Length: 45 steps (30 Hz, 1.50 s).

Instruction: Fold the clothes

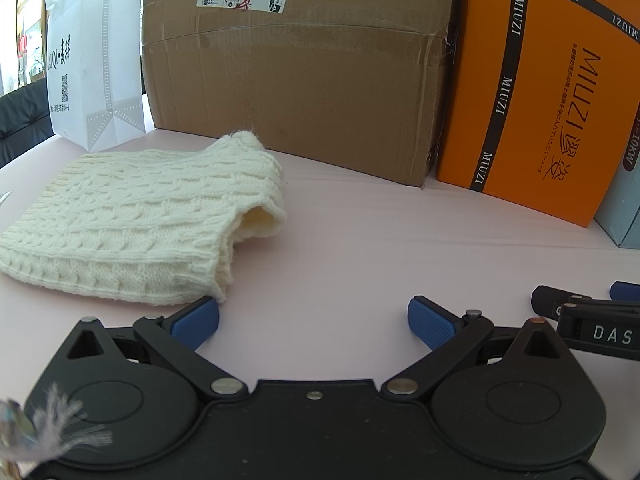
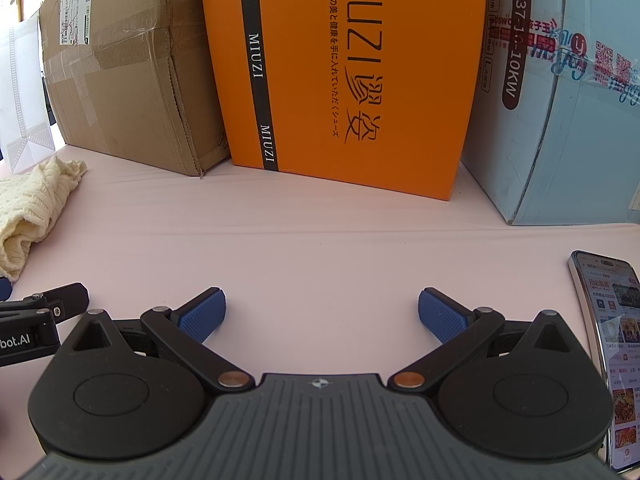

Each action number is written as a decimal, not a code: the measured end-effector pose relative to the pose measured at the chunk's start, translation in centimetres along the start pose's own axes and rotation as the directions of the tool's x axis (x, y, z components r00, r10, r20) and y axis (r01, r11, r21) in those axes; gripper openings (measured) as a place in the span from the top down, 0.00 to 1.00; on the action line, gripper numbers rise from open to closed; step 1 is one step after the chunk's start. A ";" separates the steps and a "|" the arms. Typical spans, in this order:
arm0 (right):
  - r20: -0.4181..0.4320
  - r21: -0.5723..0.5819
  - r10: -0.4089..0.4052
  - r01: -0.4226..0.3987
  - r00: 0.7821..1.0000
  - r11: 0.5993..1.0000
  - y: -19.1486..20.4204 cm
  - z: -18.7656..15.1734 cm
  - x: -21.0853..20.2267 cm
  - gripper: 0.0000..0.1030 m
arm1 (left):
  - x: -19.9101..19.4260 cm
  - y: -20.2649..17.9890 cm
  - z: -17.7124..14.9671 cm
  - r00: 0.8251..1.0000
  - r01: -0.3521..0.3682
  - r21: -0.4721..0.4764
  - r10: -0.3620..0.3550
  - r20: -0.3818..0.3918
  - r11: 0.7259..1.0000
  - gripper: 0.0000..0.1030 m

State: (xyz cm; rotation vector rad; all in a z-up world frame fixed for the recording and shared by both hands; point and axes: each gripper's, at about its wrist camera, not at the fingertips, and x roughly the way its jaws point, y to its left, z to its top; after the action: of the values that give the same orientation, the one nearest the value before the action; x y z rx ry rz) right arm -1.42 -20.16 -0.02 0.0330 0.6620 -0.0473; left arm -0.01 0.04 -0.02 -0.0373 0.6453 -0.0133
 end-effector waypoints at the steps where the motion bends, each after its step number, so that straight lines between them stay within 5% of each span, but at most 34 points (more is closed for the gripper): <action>1: 0.000 0.000 0.000 0.000 1.000 1.000 0.0 0.0 0.0 0.00 | 0.0 0.0 0.0 1.000 -0.001 0.001 0.001 0.000 1.000 0.00; 45: 0.000 0.000 0.000 0.000 1.000 1.000 0.0 0.0 0.0 0.00 | 0.2 0.6 0.1 1.000 0.000 -0.002 0.000 0.001 1.000 0.00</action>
State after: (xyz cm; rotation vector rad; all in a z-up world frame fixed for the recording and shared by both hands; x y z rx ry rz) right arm -1.42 -20.16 -0.02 0.0332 0.6622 -0.0473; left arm 0.18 0.60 -0.10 -0.0391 0.6445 -0.0124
